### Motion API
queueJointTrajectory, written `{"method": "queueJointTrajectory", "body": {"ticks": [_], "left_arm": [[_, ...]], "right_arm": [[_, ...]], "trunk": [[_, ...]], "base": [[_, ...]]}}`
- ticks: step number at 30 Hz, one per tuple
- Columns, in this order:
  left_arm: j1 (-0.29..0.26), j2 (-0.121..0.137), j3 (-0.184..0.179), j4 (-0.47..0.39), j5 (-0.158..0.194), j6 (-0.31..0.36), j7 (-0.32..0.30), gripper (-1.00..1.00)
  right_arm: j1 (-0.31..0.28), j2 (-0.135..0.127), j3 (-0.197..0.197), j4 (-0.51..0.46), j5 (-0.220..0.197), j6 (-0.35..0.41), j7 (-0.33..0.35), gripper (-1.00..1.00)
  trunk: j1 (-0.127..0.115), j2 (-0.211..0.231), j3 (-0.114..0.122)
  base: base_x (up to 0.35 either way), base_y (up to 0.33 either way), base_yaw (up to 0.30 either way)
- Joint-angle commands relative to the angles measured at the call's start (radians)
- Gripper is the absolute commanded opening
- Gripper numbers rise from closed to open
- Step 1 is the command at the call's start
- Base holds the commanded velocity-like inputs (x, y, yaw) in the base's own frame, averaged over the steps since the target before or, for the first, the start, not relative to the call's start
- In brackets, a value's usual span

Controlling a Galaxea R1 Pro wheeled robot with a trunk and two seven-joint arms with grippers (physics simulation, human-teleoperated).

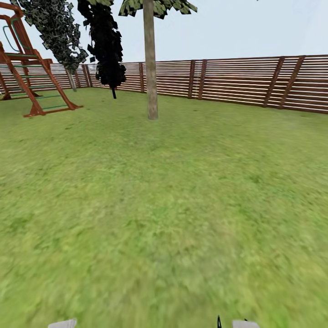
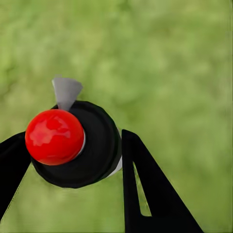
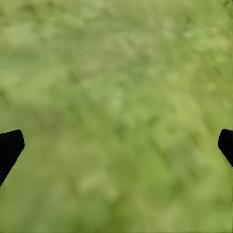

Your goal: In the garden, pick up the pesticide atomizer on the floor and spray pesticide onto both trees until each tree trunk is fully covered.

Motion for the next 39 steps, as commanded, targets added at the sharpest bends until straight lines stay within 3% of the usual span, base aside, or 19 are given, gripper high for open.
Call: {"method": "queueJointTrajectory", "body": {"ticks": [1, 39], "left_arm": [[0.000, 0.001, 0.000, 0.000, 0.000, 0.000, 0.000, -1.00], [0.000, 0.001, 0.000, -0.001, 0.000, 0.000, 0.000, -1.00]], "right_arm": [[0.000, 0.000, 0.000, 0.000, 0.000, 0.000, 0.000, 1.00], [0.000, 0.000, 0.000, 0.000, 0.000, 0.000, 0.000, 1.00]], "trunk": [[0.000, 0.000, 0.000], [0.000, 0.000, 0.000]], "base": [[0.340, 0.000, 0.000], [0.339, 0.000, 0.000]]}}
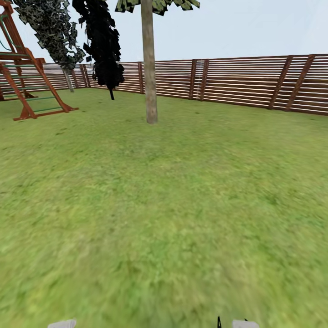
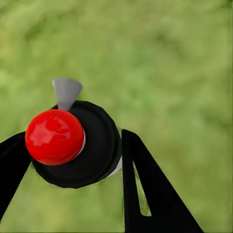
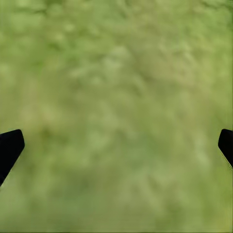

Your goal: In the garden, pick up the pesticide atomizer on the floor and spray pesticide onto both trees until each tree trunk is fully covered.

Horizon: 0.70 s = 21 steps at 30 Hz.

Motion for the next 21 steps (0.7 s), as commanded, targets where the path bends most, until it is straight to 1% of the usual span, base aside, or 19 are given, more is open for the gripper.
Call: {"method": "queueJointTrajectory", "body": {"ticks": [1, 21], "left_arm": [[0.000, 0.000, 0.000, 0.000, 0.000, 0.000, 0.000, -1.00], [0.000, 0.000, 0.001, 0.000, 0.000, 0.000, 0.000, -1.00]], "right_arm": [[0.000, 0.000, 0.000, 0.000, 0.000, 0.000, 0.000, 1.00], [0.000, 0.000, 0.000, 0.000, 0.000, 0.000, 0.000, 1.00]], "trunk": [[0.000, 0.000, 0.000], [0.000, 0.000, 0.000]], "base": [[0.339, 0.000, 0.000], [0.339, 0.000, 0.000]]}}
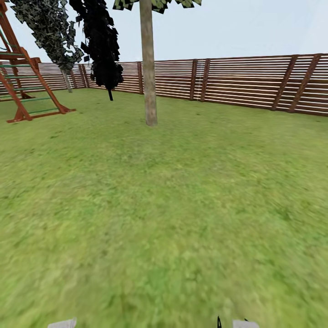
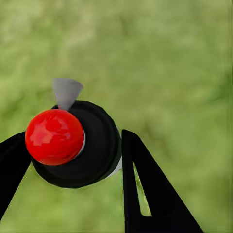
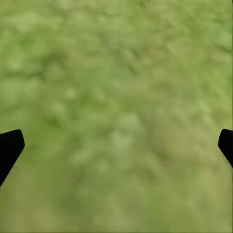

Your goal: In the garden, pick up the pesticide atomizer on the floor and spray pesticide onto both trees until each tree trunk is fully covered.

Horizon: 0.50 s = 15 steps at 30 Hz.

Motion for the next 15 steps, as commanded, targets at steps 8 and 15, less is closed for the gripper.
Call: {"method": "queueJointTrajectory", "body": {"ticks": [8, 15], "left_arm": [[0.000, -0.001, 0.000, 0.000, 0.000, 0.000, 0.000, -1.00], [0.000, -0.001, 0.000, 0.000, 0.000, 0.000, 0.000, -1.00]], "right_arm": [[0.000, 0.000, 0.000, 0.000, 0.000, 0.000, 0.000, 1.00], [0.000, 0.000, 0.000, 0.000, 0.000, 0.000, 0.000, 1.00]], "trunk": [[0.000, 0.000, 0.000], [0.000, 0.000, 0.000]], "base": [[0.339, 0.000, 0.000], [0.339, 0.000, 0.000]]}}
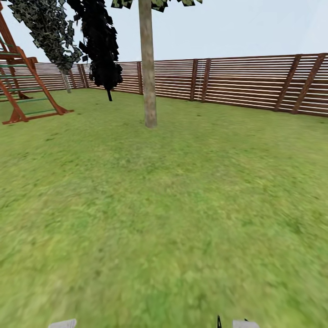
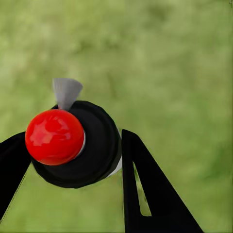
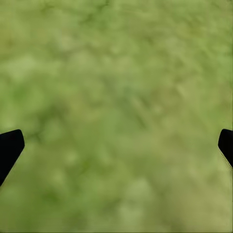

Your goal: In the garden, pick up the pesticide atomizer on the floor and spray pesticide onto both trees until each tree trunk is fully covered.

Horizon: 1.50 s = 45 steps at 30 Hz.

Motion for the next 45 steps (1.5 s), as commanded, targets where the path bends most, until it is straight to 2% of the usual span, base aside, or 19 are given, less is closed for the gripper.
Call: {"method": "queueJointTrajectory", "body": {"ticks": [1, 45], "left_arm": [[0.000, 0.000, 0.000, 0.000, 0.000, 0.000, 0.000, -1.00], [0.000, 0.001, 0.000, 0.000, -0.001, 0.000, 0.000, -1.00]], "right_arm": [[0.000, 0.000, 0.000, 0.000, 0.000, 0.000, 0.000, 1.00], [0.000, 0.000, 0.000, 0.000, 0.000, 0.000, 0.000, 1.00]], "trunk": [[0.000, 0.000, 0.000], [0.000, 0.000, 0.000]], "base": [[0.339, 0.000, 0.000], [0.339, 0.000, 0.000]]}}
